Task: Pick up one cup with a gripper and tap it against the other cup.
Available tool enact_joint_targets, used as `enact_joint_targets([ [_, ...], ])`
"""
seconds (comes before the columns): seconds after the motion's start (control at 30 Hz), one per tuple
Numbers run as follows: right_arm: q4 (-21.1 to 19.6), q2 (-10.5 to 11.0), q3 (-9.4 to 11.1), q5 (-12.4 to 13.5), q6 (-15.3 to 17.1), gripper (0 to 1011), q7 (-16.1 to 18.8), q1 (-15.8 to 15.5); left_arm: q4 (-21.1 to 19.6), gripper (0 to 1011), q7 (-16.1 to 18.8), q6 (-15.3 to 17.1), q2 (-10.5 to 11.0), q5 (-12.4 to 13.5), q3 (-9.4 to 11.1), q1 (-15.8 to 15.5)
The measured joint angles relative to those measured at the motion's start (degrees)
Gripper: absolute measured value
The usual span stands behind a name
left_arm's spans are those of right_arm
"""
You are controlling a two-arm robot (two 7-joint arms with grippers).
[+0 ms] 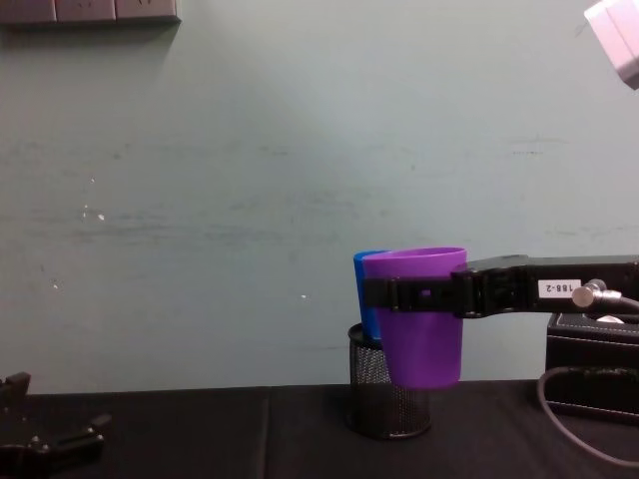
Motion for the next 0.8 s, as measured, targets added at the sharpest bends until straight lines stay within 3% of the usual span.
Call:
enact_joint_targets([
  [0.8, 0.0, 0.0, 0.0, 0.0, 0.0, 741, 0.0, 0.0, 0.0, 1004, 0.0, 0.0, 0.0, 0.0, 0.0, 0.0],
])
